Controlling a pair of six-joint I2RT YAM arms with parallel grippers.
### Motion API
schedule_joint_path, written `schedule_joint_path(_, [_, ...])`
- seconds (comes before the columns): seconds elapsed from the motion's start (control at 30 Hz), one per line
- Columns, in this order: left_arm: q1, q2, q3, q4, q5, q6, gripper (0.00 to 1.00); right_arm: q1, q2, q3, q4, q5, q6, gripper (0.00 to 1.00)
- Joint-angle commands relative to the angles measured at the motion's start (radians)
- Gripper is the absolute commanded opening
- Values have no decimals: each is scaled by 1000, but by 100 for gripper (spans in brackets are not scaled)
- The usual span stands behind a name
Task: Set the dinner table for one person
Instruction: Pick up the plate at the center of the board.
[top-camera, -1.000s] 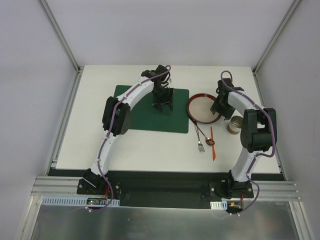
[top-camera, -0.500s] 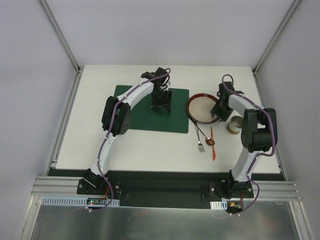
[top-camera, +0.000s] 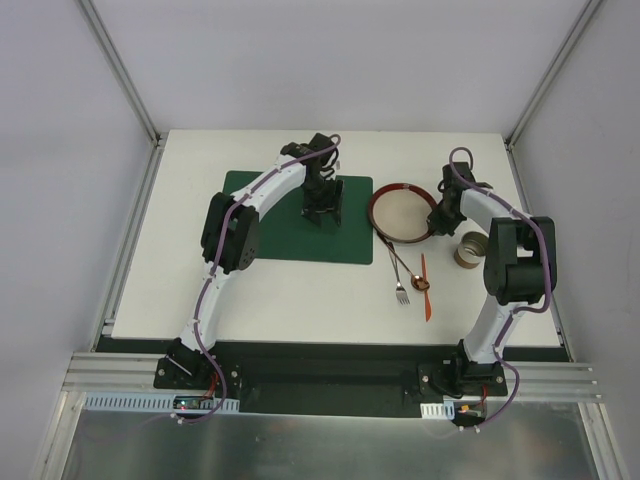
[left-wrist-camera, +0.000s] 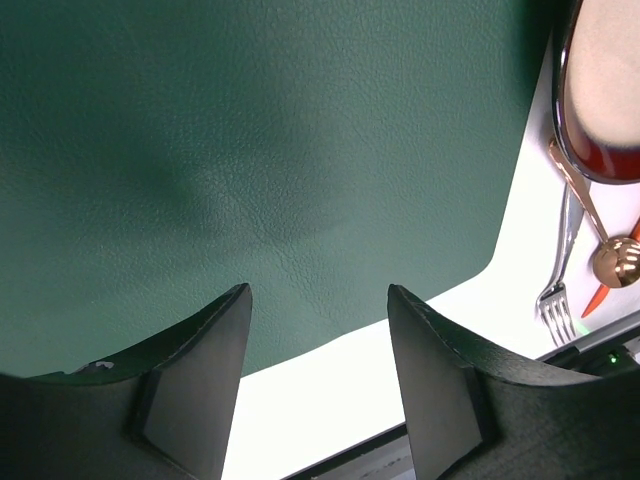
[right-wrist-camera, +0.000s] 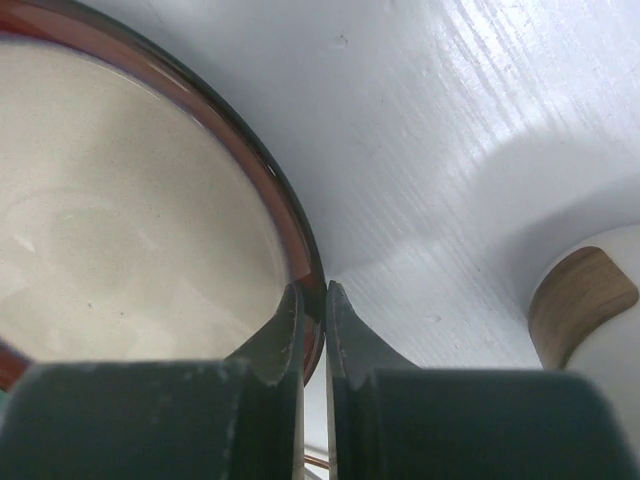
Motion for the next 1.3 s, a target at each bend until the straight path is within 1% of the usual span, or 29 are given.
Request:
schedule_joint_path(0.0, [2, -77, -16, -5, -21, 2, 56, 7, 6, -32, -17, 26, -1, 1])
schedule_joint_path(0.83, [2, -87, -38, -7, -17, -24, 53, 7, -151, -37, -5, 132, -102, 1])
schedule_joint_path(1.13, [2, -86, -42, -7, -15, -28, 52, 5, -169, -60, 23, 127, -111, 1])
schedule_joint_path(1.27, [2, -84, -46, -7, -17, -30, 52, 5, -168, -79, 52, 92, -117, 0])
